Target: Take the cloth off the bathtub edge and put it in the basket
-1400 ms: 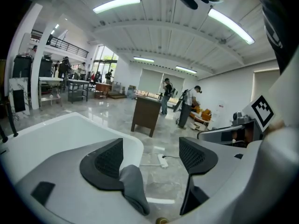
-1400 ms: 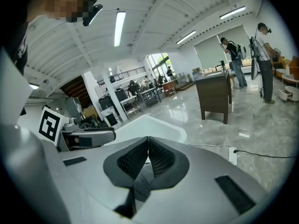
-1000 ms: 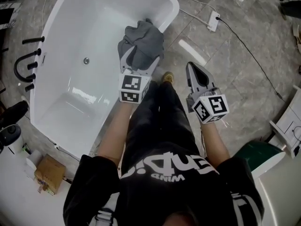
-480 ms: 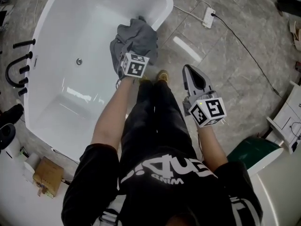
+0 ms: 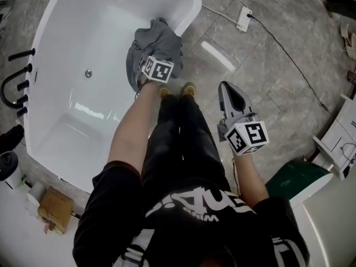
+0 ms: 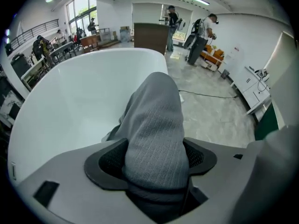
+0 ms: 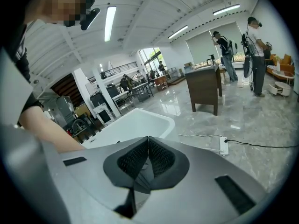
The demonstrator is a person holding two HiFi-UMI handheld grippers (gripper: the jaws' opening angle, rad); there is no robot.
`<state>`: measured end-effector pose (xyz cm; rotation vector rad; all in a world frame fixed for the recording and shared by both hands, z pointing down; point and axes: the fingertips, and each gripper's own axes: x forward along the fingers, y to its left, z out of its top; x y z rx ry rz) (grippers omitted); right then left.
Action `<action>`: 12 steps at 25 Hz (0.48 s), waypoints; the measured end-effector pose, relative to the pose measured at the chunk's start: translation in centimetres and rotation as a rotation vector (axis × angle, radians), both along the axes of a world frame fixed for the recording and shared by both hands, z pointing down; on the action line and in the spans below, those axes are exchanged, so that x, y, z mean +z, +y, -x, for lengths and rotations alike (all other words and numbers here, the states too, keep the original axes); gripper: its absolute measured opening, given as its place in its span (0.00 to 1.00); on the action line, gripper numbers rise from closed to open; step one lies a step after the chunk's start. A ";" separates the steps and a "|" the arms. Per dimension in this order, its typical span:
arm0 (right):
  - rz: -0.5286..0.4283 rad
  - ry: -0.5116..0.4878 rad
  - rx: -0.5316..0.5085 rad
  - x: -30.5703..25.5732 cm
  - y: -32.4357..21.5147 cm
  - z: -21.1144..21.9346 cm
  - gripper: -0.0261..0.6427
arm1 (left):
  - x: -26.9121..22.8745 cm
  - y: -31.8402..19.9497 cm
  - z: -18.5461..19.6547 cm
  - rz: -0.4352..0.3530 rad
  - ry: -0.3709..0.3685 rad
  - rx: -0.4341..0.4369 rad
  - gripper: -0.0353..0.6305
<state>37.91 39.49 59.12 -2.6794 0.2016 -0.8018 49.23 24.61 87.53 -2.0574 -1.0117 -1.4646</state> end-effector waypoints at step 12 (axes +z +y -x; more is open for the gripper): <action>0.009 -0.011 -0.006 -0.3 0.0 0.0 0.06 | -2.8 -0.8 0.8 0.078 0.017 -0.034 0.44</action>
